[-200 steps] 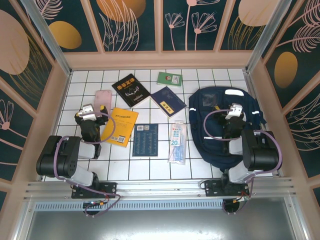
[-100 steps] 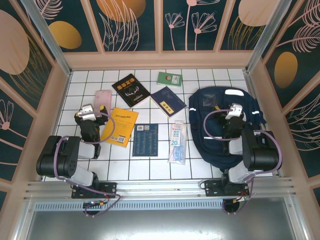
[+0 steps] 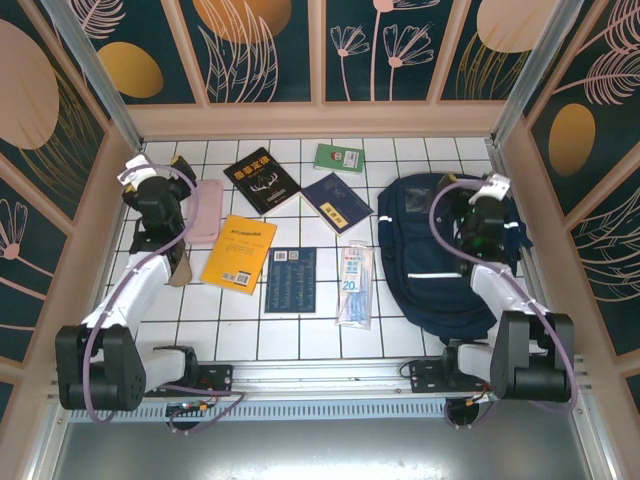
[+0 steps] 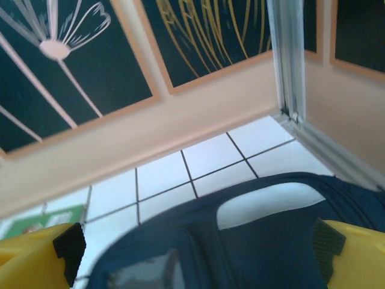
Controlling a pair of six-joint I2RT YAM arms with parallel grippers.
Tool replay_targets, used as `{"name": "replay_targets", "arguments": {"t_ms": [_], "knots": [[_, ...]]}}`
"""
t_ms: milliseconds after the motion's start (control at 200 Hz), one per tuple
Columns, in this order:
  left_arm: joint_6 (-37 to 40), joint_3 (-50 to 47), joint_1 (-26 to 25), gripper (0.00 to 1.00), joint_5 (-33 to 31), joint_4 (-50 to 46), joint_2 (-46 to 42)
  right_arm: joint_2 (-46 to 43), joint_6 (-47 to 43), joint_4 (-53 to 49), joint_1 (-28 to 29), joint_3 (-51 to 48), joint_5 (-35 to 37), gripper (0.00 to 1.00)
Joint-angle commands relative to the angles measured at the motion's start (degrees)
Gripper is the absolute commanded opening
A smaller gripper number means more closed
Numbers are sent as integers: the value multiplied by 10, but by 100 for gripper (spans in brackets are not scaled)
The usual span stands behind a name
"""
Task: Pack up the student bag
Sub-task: Rotate the student bag at the middle-right of the table.
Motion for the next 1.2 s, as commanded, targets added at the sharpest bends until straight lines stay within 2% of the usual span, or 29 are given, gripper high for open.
{"name": "replay_targets", "arguments": {"t_ms": [0, 100, 280, 580, 655, 720, 851, 936, 1081, 1196], "knots": [[-86, 15, 2, 99, 57, -159, -35, -10, 119, -234, -15, 78, 13, 99], [-102, 11, 2, 99, 116, -168, -57, -22, 130, -263, -34, 78, -74, 99], [-133, 28, 1, 99, 175, -204, -58, -40, 163, -380, -25, 69, -101, 99], [-117, 57, 1, 99, 235, -221, -44, -120, 261, -494, 113, -32, -22, 99], [-115, 57, 1, 99, 250, -216, -40, -129, 285, -462, 164, -78, -20, 99], [-112, 60, 1, 97, 257, -217, -35, -123, 309, -413, 195, -109, -49, 99], [-103, 69, 1, 96, 272, -227, -30, -88, 354, -326, 261, -120, -51, 99], [-103, 69, 2, 96, 283, -227, -29, -39, 368, -275, 293, -100, -58, 99], [-103, 67, -3, 95, 305, -228, -27, 76, 376, -200, 302, -41, -96, 99], [-95, 70, -8, 95, 316, -243, -26, 156, 357, -195, 309, 45, -96, 99]]}}
